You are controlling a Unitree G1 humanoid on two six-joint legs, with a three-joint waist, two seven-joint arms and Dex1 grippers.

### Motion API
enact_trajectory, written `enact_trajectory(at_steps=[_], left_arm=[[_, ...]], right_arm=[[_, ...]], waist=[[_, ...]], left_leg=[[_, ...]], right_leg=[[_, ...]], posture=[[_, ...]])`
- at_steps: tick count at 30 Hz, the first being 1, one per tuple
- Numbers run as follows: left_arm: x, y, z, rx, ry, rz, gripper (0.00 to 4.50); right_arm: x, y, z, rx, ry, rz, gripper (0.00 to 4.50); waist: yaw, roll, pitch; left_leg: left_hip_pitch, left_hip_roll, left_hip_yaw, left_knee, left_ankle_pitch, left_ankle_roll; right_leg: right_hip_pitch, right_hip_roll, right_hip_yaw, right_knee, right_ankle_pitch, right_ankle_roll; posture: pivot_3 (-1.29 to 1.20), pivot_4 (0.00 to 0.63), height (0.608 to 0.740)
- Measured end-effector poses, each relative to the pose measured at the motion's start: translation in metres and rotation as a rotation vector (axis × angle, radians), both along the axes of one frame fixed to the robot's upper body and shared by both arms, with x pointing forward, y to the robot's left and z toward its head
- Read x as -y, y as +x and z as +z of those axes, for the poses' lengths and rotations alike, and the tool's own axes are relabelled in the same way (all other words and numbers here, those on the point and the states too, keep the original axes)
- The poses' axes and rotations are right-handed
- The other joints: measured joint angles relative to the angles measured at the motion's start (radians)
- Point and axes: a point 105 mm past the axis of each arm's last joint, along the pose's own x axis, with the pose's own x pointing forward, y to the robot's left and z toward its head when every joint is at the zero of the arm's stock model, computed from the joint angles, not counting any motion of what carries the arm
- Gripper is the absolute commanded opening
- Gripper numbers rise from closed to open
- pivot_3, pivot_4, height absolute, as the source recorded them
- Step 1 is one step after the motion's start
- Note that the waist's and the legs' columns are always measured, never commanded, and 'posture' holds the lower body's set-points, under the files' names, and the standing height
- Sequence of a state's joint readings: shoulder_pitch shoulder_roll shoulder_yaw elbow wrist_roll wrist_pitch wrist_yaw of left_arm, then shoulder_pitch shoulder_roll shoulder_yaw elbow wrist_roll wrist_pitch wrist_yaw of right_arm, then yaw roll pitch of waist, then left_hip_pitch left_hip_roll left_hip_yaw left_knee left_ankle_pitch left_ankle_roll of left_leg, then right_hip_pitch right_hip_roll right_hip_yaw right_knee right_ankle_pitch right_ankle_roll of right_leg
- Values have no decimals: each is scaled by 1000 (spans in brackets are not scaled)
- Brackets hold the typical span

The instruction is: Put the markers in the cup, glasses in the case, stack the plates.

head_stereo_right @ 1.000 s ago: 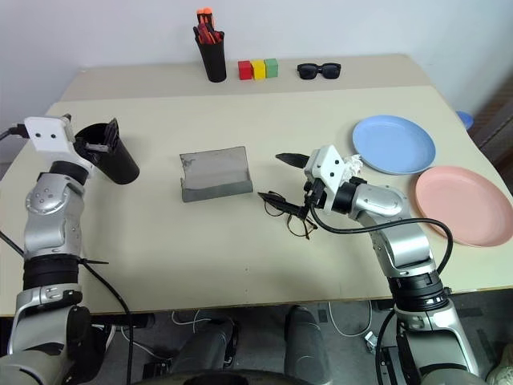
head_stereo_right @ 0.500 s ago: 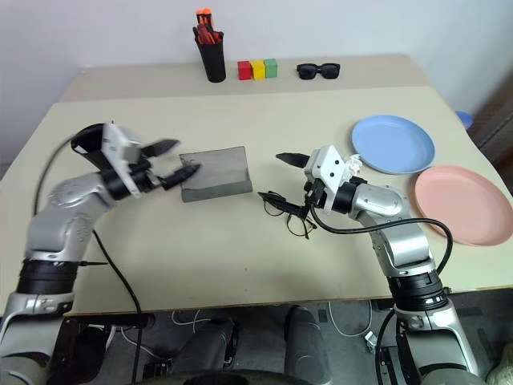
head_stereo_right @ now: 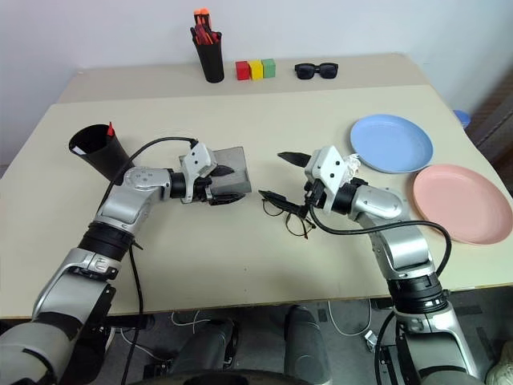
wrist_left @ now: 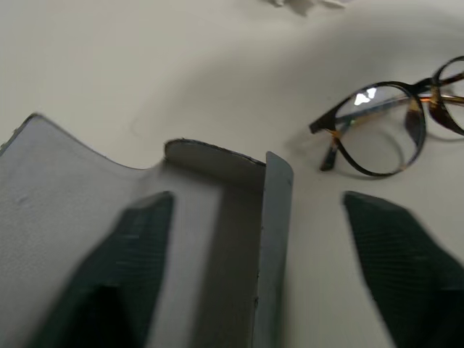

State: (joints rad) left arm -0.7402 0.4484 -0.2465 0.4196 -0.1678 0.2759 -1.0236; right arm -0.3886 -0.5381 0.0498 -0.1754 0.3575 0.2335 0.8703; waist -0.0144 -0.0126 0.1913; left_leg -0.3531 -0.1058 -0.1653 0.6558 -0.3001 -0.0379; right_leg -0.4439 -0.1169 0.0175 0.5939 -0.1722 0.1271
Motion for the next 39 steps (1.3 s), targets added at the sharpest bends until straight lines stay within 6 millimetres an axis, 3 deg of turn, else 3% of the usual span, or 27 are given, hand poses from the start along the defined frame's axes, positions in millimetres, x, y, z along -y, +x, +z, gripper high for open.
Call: enact_trajectory(at_steps=[4, 5, 13, 21, 27, 32, 36, 39], left_arm=[[0, -2, -1, -19, 18, -11, 138], [0, -3, -1, -30, 23, -16, 62], [-24, -15, -6, -136, 100, -20, 62], [-38, -49, 19, -197, 64, -206, 62], [-52, -78, 4, -259, 128, -325, 62], [-47, -77, -4, -221, 144, -353, 62], [-31, -73, -5, -167, 99, -380, 1820], [-31, -71, 1, -136, 86, -382, 3348]], right_arm=[[0, 0, 0, 1, 1, -2, 4500], [0, 0, 0, 1, 1, -2, 4500], [-2, 1, 3, 20, -3, 6, 4500], [-4, 1, 4, 26, -4, 15, 4500], [-3, 2, 3, 23, -7, 16, 4500], [-3, 1, 3, 23, -7, 17, 4500], [-3, 2, 3, 19, -7, 16, 4500], [-2, 2, 2, 13, -13, 13, 4500]], waist=[[-1, 0, 0], [-1, 0, 0], [-1, 0, 0], [-2, 0, 0], [-1, 0, 0], [6, 0, 0], [3, 0, 0], [-2, 0, 0]], left_leg=[[0, 0, 0, 0, 0, 0], [0, 0, 0, 0, 0, 0], [0, 0, 0, 0, 0, 0], [-1, 0, -1, 0, 0, 0], [-1, 0, 0, 0, 0, 1], [-1, 0, -1, 1, 0, 1], [-1, 0, -1, 1, 0, 1], [-1, 0, 0, 0, 0, 1]], right_leg=[[0, 0, 0, 0, 0, 0], [0, 0, 0, 0, 0, 0], [0, 0, 0, 0, 0, 0], [-1, 0, 0, 0, 0, 0], [-1, 0, 0, 0, 0, 0], [0, 0, 0, 0, 0, 0], [0, 0, 0, 0, 0, 0], [-1, 0, 0, 0, 0, 0]], posture=[[0, 150, 740], [0, 150, 740], [0, 150, 740], [0, 150, 740], [0, 150, 740], [0, 150, 740], [0, 150, 740], [0, 150, 740]])
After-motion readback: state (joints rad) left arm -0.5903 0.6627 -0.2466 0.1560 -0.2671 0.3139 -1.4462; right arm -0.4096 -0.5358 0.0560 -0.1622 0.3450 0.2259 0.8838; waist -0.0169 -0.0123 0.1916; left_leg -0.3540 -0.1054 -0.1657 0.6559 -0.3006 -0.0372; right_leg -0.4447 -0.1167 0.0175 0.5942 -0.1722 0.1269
